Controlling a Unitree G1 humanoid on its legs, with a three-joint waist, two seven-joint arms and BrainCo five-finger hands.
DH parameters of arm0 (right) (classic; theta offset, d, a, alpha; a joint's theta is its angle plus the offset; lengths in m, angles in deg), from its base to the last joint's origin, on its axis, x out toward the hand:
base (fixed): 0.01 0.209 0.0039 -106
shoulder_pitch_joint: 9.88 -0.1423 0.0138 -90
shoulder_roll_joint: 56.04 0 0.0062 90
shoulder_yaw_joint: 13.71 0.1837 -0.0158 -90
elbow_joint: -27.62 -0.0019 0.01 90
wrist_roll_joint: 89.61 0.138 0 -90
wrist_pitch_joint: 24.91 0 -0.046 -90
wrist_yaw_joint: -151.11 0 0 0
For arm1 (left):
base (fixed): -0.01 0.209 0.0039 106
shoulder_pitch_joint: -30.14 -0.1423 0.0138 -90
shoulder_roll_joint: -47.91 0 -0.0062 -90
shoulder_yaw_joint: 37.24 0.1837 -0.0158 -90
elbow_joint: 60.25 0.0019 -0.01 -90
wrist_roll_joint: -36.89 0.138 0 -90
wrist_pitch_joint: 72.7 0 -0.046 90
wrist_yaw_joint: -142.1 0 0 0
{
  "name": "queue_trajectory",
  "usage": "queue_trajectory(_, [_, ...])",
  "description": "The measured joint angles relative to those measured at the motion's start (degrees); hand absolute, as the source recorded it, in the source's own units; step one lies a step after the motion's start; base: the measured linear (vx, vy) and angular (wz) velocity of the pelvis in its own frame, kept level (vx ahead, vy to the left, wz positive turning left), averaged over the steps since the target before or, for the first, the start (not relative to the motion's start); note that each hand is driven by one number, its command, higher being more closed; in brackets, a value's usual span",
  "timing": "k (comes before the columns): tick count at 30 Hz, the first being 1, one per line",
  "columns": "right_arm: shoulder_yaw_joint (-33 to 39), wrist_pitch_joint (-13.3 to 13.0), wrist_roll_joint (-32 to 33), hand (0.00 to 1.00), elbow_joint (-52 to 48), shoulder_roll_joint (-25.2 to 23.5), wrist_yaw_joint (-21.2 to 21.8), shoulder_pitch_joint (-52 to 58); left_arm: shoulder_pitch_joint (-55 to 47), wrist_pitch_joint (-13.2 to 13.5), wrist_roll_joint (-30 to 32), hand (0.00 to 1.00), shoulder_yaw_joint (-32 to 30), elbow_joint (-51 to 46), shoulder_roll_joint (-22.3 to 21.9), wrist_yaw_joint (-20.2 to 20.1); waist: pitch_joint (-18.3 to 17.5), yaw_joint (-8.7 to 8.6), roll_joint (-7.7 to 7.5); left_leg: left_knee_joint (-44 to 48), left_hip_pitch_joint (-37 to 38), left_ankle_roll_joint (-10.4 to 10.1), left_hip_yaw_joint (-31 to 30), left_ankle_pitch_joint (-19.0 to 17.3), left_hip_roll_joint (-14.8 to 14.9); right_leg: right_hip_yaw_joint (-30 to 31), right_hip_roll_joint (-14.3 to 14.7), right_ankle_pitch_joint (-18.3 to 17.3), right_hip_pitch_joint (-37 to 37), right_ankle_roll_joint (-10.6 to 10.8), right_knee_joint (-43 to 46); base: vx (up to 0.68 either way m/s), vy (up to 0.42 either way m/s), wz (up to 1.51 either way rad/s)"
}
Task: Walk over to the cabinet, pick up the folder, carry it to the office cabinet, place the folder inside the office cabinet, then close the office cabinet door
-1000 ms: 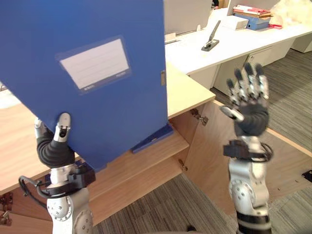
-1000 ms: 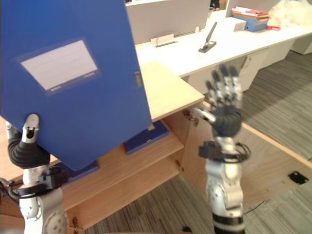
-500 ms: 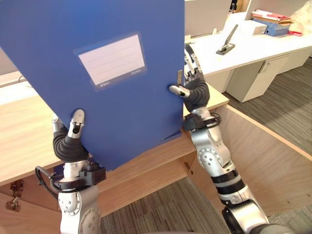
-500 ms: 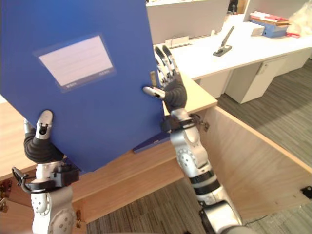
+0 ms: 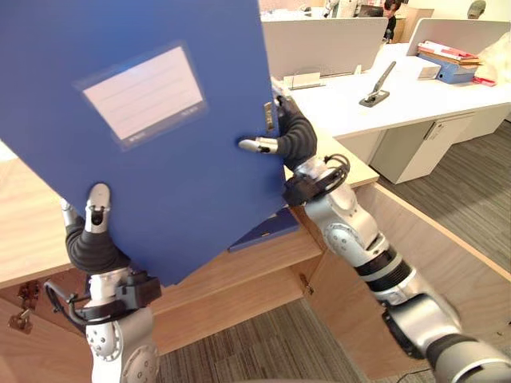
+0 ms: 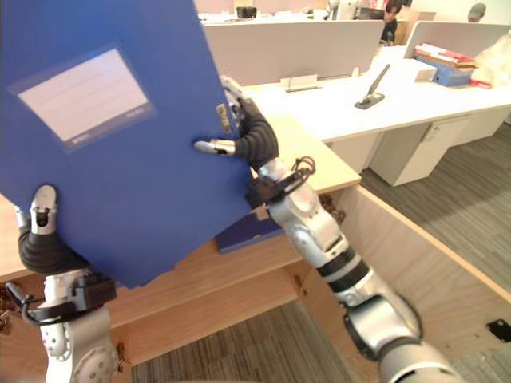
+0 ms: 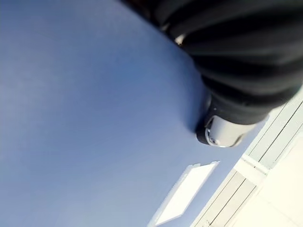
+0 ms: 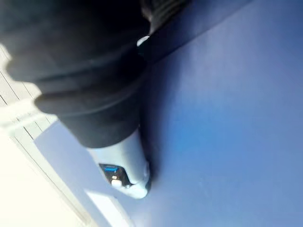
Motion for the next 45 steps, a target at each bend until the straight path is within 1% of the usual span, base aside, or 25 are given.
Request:
queue_trajectory(1, [-1.90,0.20,2.15,1.00,0.00,2.22,0.48,-1.77,-0.35,0.45,0.00,1.00,0.00,0.03,0.07,0.00,-0.39,0.08,-0.08,-0.03,-0.03,-0.03,-0.19,0.05,0.04,-0.19,0.01,0.00,0.10,0.00,-0.06,0.00,-0.001,0.08])
queue_trajectory(4, [-5.60,0.59,5.40,1.00,-0.11,6.41,1.93,-4.33,-1.48,0.95,-0.03,1.00,0.08,0.10,1.17,-0.01,-0.95,0.05,-0.14,-0.03,-0.10,-0.03,-0.24,0.05,0.03,-0.25,-0.01,0.00,0.10,0.00,-0.11,0.00,0.001,0.01])
queue_trajectory(8, [-7.73,1.29,6.43,1.00,-0.24,9.33,3.88,-4.49,-2.06,1.04,-0.03,1.00,1.11,2.21,2.89,-0.02,-1.84,0.02,-0.21,-0.04,-0.15,-0.04,-0.32,0.05,0.02,-0.33,-0.04,0.00,0.11,0.00,-0.12,0.00,0.000,0.00])
queue_trajectory(10, [-7.99,1.59,6.41,1.00,-0.31,10.98,4.69,-4.49,-2.18,0.99,0.02,1.00,3.30,3.95,4.00,-0.31,-1.99,0.04,-0.28,-0.04,-0.15,-0.07,-0.36,0.07,0.01,-0.35,-0.06,0.00,0.11,0.00,-0.11,0.00,0.000,0.00])
queue_trajectory(11, [-7.98,1.62,6.37,1.00,-0.32,11.23,4.86,-4.49,-2.20,0.99,0.02,0.00,3.64,4.14,4.34,-0.37,-2.01,0.04,-0.26,-0.04,-0.15,-0.07,-0.37,0.08,0.01,-0.35,-0.06,0.00,0.10,0.00,-0.11,0.00,0.000,0.00])
queue_trajectory(15, [-7.91,1.97,6.18,1.00,-1.36,13.47,5.42,-4.51,-2.26,0.95,0.61,0.00,4.92,5.11,5.74,-1.65,-2.25,0.06,-0.15,-0.02,-0.50,-0.08,-0.45,0.09,0.01,-0.42,-0.05,0.01,-0.16,-0.01,-0.15,0.00,0.000,0.00])
queue_trajectory(19, [-7.86,2.13,5.74,1.00,-2.12,15.13,5.79,-4.50,-2.73,0.90,0.56,0.00,6.13,6.21,6.33,-1.66,-2.52,0.00,-0.06,0.03,-1.01,-0.08,-0.81,0.11,0.01,-0.76,-0.08,0.01,-0.42,-0.01,-0.19,0.01,0.002,0.03])
queue_trajectory(22, [-7.92,2.54,5.31,1.00,-2.13,15.62,6.41,-4.20,-4.20,-0.02,-0.41,0.00,6.72,6.88,7.00,-2.72,-2.55,-0.23,0.01,0.03,-1.02,-0.08,-0.82,0.11,0.01,-0.78,-0.10,0.01,-0.43,-0.01,-0.20,0.00,0.000,0.00])
queue_trajectory(24, [-7.88,2.82,5.18,1.00,-2.21,16.35,6.82,-3.15,-4.55,-0.52,-4.53,0.00,8.07,8.24,8.41,-5.02,-2.65,-0.11,0.12,0.03,-1.01,-0.08,-0.89,0.11,-0.02,-0.85,-0.14,0.01,-0.35,-0.01,-0.19,-0.01,0.005,0.02])
queue_trajectory(26, [-7.90,3.67,4.86,1.00,-2.40,17.63,7.45,-0.89,-4.96,-1.64,-12.49,0.00,10.71,11.48,11.81,-9.85,-2.88,-0.14,0.41,0.04,-1.01,-0.06,-0.97,0.13,-0.06,-0.92,-0.20,0.01,-0.30,-0.01,-0.19,0.00,0.000,0.00])
queue_trajectory(27, [-7.89,3.83,4.66,1.00,-2.42,17.90,7.61,-0.18,-5.04,-2.02,-14.04,0.00,11.26,12.40,12.60,-11.14,-2.92,-0.19,0.46,0.04,-1.01,-0.06,-0.97,0.13,-0.06,-0.92,-0.20,0.01,-0.31,-0.01,-0.19,0.00,0.000,0.00])
queue_trajectory(28, [-7.91,4.09,4.23,1.00,-2.45,18.49,7.93,1.26,-5.03,-2.82,-17.21,0.00,12.36,14.49,14.01,-13.83,-2.96,-0.35,0.55,0.03,-1.01,-0.07,-0.97,0.16,-0.06,-0.92,-0.19,0.01,-0.34,0.00,-0.19,0.00,0.000,0.00])
queue_trajectory(29, [-7.92,4.28,3.98,1.00,-2.52,18.83,8.04,1.89,-4.98,-3.33,-19.20,0.00,13.06,15.66,14.69,-15.43,-2.98,-0.44,0.59,0.03,-1.02,-0.08,-0.96,0.16,-0.06,-0.92,-0.19,0.01,-0.35,-0.01,-0.19,0.00,0.000,0.00])
queue_trajectory(30, [-7.94,4.78,3.46,1.00,-2.53,19.49,8.56,2.85,-4.93,-4.27,-22.03,0.00,14.74,18.22,16.23,-18.29,-2.98,-0.73,0.68,0.03,-1.04,-0.08,-0.96,0.17,-0.06,-0.92,-0.19,0.01,-0.39,-0.01,-0.19,0.00,0.000,0.00])
queue_trajectory(31, [-7.93,5.35,3.37,1.00,-2.53,20.32,9.27,3.62,-4.92,-5.45,-24.21,0.00,16.62,20.04,17.97,-20.76,-2.98,-0.85,0.68,0.03,-1.12,-0.08,-0.96,0.17,-0.05,-0.92,-0.17,0.01,-0.47,-0.01,-0.19,0.00,0.000,0.00])
queue_trajectory(32, [-7.93,5.50,3.37,1.00,-2.53,20.57,9.51,3.87,-4.92,-5.88,-24.72,0.00,17.11,20.48,18.48,-21.58,-2.98,-0.89,0.68,0.02,-1.15,-0.09,-0.96,0.17,-0.05,-0.92,-0.17,0.01,-0.51,-0.01,-0.19,0.00,0.000,0.00])
queue_trajectory(33, [-7.87,5.76,3.37,1.00,-2.53,21.52,10.39,4.69,-5.10,-7.14,-25.29,0.00,18.62,21.59,20.57,-24.22,-2.97,-1.25,0.69,0.01,-1.27,-0.09,-0.95,0.17,-0.05,-0.91,-0.17,0.01,-0.65,-0.01,-0.19,0.00,0.000,0.00])
queue_trajectory(34, [-7.76,5.79,3.37,1.00,-2.53,21.76,11.08,5.18,-5.45,-7.87,-25.24,0.00,19.39,22.00,22.42,-25.92,-2.97,-1.65,0.70,0.01,-1.50,-0.09,-0.95,0.18,-0.04,-0.90,-0.14,0.01,-0.89,-0.01,-0.19,0.00,0.000,0.00])
queue_trajectory(37, [-6.53,5.93,3.50,1.00,-2.54,21.86,12.17,5.99,-5.40,-8.97,-24.50,0.00,21.09,23.07,25.25,-28.79,-2.92,-2.08,0.77,0.02,-1.99,-0.07,-0.91,0.21,-0.05,-0.85,-0.14,0.02,-1.46,0.00,-0.10,0.00,0.000,0.00])
queue_trajectory(39, [-4.16,5.91,3.56,1.00,-2.56,21.30,12.39,7.20,-5.26,-9.08,-23.32,0.00,22.45,23.98,25.47,-29.43,-2.89,-2.11,0.79,0.01,-1.98,-0.08,-0.90,0.21,-0.05,-0.85,-0.13,0.02,-1.46,0.00,-0.10,0.00,0.000,0.00])
queue_trajectory(40, [-0.40,5.68,4.14,1.00,-2.63,19.24,12.28,8.51,-5.21,-9.31,-21.02,0.00,24.08,25.44,25.67,-30.00,-2.74,-2.15,0.90,0.00,-1.99,-0.08,-0.88,0.21,-0.06,-0.85,-0.14,0.02,-1.50,0.00,-0.10,0.00,0.000,0.00])
queue_trajectory(41, [1.41,5.22,4.89,1.00,-2.66,18.19,12.22,8.97,-5.19,-9.47,-19.54,0.00,24.99,26.48,25.84,-30.27,-2.69,-2.29,0.96,0.00,-1.99,-0.08,-0.86,0.20,-0.06,-0.83,-0.14,0.02,-1.52,0.00,-0.10,0.00,0.000,0.00])
queue_trajectory(42, [2.27,4.89,5.39,1.00,-2.66,17.68,12.15,9.12,-5.19,-9.49,-18.55,0.00,25.53,27.07,25.93,-30.33,-2.67,-2.34,0.99,0.00,-1.99,-0.08,-0.86,0.20,-0.06,-0.82,-0.14,0.02,-1.52,0.00,-0.10,0.00,0.000,0.00])
queue_trajectory(43, [4.06,3.68,5.97,1.00,-2.91,16.64,11.73,9.36,-5.09,-9.35,-14.36,0.00,26.60,28.53,25.92,-30.16,-2.64,-2.37,1.02,0.01,-2.00,-0.08,-0.84,0.20,-0.05,-0.80,-0.13,0.02,-1.54,0.00,-0.10,0.00,0.000,0.00])
queue_trajectory(45, [5.33,2.76,8.19,1.00,-4.43,15.22,10.96,10.24,-4.78,-9.18,-9.61,0.00,28.02,30.63,25.82,-29.16,-2.63,-2.40,1.00,0.01,-1.99,-0.07,-0.82,0.19,-0.05,-0.77,-0.12,0.02,-1.55,0.00,-0.10,0.00,0.000,0.00])
